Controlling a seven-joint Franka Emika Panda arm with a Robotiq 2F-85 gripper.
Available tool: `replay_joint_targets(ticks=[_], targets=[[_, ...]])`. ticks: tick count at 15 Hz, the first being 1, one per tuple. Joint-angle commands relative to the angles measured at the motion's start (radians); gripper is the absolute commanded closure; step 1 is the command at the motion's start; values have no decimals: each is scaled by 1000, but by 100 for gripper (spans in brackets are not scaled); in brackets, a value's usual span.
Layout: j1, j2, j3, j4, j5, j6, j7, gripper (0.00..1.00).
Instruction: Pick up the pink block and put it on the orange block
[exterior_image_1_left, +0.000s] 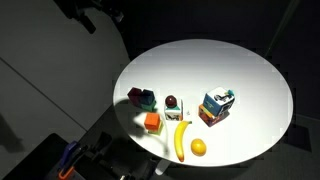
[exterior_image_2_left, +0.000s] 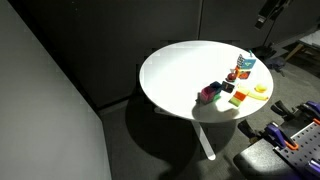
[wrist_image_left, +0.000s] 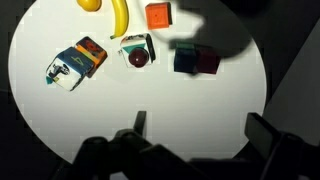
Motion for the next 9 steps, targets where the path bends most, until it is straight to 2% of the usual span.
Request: replay_joint_targets(ticks=[1,5,9], targets=[[3,125,21,64,17,36,50,0],[-1,239,28,98,28,86,92,0],[-7,330,30,133,32,74,123,0]])
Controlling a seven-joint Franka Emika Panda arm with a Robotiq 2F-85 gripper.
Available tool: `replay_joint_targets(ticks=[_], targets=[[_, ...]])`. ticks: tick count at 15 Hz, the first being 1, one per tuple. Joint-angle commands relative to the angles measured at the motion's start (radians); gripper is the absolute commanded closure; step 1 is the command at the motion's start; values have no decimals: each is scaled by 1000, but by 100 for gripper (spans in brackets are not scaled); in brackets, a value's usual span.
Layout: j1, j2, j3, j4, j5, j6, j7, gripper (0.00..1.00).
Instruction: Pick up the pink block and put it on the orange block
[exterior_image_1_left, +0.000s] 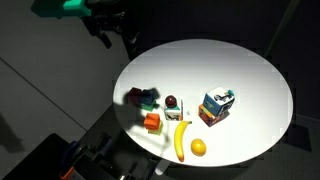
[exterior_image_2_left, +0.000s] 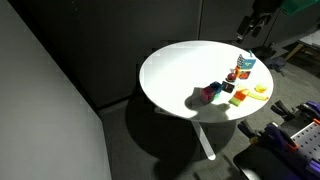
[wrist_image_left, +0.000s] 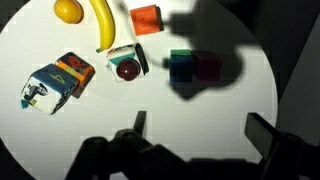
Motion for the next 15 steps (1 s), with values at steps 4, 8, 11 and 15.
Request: replay_joint_targets(ticks=[4,8,11,15], targets=[[-12,122,5,76,3,-27,60,0],[-12,125,4,55,1,-5,44,0],[-13,131,4,55,1,-5,44,0],[-12,131,4,55,1,-5,44,0]])
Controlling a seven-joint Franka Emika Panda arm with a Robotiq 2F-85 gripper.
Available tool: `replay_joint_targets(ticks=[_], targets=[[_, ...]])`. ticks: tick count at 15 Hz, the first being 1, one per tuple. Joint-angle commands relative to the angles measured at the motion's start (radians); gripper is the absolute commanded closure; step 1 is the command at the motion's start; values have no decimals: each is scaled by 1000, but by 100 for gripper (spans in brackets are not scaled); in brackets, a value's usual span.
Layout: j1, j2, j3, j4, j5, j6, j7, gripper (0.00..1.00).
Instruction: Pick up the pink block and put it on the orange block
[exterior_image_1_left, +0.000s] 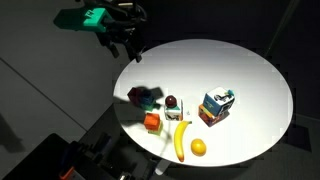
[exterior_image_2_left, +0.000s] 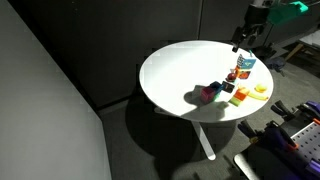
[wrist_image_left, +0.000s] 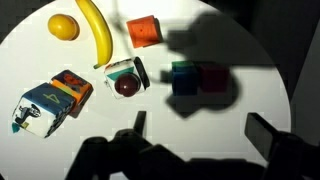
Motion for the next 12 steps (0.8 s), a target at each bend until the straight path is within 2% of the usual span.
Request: replay_joint_targets(ticks=[1,6,12], targets=[[-4,0,4,1,1,-2,0,0],[-2,19,7,10,-1,2,2,0],[18,105,29,24,5,33,-3,0]])
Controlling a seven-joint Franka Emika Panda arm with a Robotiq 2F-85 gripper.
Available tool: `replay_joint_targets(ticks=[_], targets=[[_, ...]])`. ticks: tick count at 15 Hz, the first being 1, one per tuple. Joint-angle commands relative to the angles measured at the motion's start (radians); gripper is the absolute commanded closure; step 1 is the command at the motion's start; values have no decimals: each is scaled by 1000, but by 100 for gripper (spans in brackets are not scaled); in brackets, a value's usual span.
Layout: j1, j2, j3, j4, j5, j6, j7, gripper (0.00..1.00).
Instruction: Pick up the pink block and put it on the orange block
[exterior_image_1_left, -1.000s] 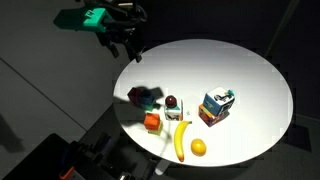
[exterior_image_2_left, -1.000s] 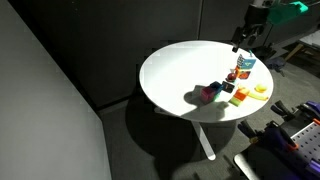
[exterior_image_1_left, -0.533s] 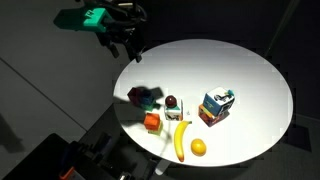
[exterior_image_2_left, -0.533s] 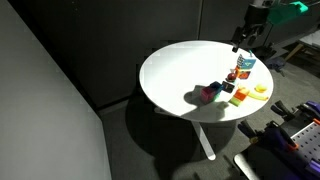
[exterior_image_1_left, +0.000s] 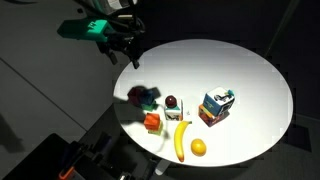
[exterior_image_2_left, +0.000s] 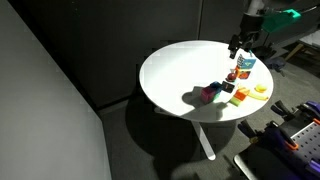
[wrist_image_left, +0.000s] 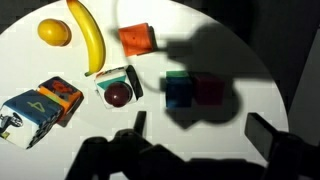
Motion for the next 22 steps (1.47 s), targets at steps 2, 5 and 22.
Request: replay_joint_targets(ticks=[2,5,22], targets=[[14,81,18,27,2,44,1,0],[28,137,31,29,-12,100,9,0],[142,482,-2,202,-74,280,110,0]])
